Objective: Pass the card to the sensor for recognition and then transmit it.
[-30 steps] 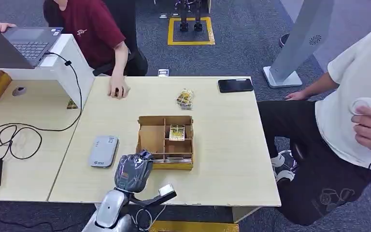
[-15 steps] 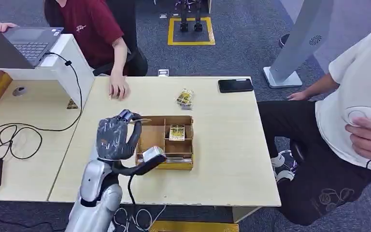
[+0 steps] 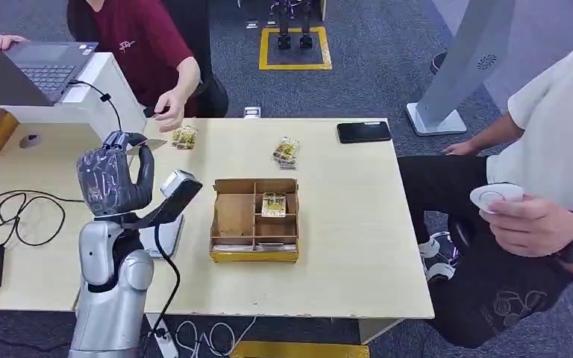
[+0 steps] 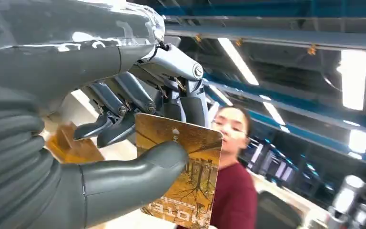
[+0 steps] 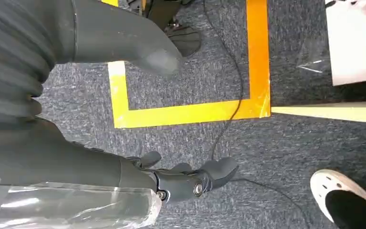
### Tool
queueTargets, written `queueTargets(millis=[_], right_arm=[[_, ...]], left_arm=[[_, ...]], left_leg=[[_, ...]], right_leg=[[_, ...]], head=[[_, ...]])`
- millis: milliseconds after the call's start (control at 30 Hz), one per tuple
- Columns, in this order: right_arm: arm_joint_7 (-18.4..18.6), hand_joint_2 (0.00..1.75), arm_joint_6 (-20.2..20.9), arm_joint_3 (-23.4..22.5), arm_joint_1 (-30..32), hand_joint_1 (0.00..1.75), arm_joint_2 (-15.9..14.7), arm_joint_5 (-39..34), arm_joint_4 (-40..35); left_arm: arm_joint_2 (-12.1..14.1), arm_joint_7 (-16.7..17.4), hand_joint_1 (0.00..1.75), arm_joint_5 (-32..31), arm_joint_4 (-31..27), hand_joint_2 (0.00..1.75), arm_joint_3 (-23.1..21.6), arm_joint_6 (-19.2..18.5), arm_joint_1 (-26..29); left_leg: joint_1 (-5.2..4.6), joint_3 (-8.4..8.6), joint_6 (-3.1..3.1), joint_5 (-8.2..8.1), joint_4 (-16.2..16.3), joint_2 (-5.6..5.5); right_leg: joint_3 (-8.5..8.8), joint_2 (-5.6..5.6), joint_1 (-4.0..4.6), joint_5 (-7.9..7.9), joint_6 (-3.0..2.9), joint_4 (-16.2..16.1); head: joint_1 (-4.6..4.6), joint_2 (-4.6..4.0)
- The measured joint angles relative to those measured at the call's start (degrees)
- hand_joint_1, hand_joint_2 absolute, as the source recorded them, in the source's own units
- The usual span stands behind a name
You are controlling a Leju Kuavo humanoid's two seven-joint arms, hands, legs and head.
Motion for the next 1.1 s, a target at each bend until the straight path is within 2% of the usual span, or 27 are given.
queueTargets(millis=[133,233,367,767,800,1100], right_arm=[[0.28,1.75,0.22,0.04,-0.30,0.00,0.00,0.22,0.00],[0.48,1.75,0.28,0.31,-0.51,0.00,0.00,0.87,0.00],[0.55,1.75,0.42,0.61,-0.86,0.00,0.02,1.22,0.00],[0.55,1.75,0.41,0.68,-1.01,0.00,0.04,1.22,0.00],[0.55,1.75,0.41,0.66,-1.01,0.00,0.04,1.22,0.00],[0.55,1.75,0.68,0.74,-1.06,0.00,0.11,1.22,0.00]], left_arm=[[-0.09,0.59,1.75,-1.05,1.29,1.75,1.99,0.42,-1.18],[-0.26,2.58,1.75,-5.16,2.19,1.75,3.41,2.06,-1.84],[-0.24,3.49,1.75,-7.75,4.67,1.75,5.59,3.15,-3.26],[-0.66,3.17,1.75,-7.93,8.57,1.75,7.30,4.46,-3.63],[-0.72,3.08,0.00,-7.93,8.68,1.75,7.30,4.46,-3.63],[-0.76,2.93,0.00,-7.23,9.44,1.75,8.26,4.41,-3.60]], left_leg=[[0.00,0.00,0.00,0.00,0.00,-0.01],[0.00,0.00,0.00,0.00,0.00,0.00],[0.00,0.00,0.00,0.00,0.00,-0.01],[0.00,-0.01,0.00,0.00,0.00,0.00],[0.00,-0.01,0.00,0.00,0.00,0.00],[0.00,-0.02,0.00,0.00,0.00,-0.01]], right_leg=[[0.01,-0.01,0.00,0.00,0.00,0.00],[0.00,0.00,0.00,0.00,0.00,0.00],[0.00,-0.01,0.00,0.00,0.00,0.00],[0.00,0.00,0.00,0.00,0.00,0.00],[0.00,0.00,0.00,0.00,0.00,0.00],[-0.01,-0.01,0.00,0.00,0.00,0.00]], head=[[0.00,0.00],[0.00,0.00],[-0.02,0.00],[-0.02,0.00],[0.00,0.00],[-0.02,0.00]])
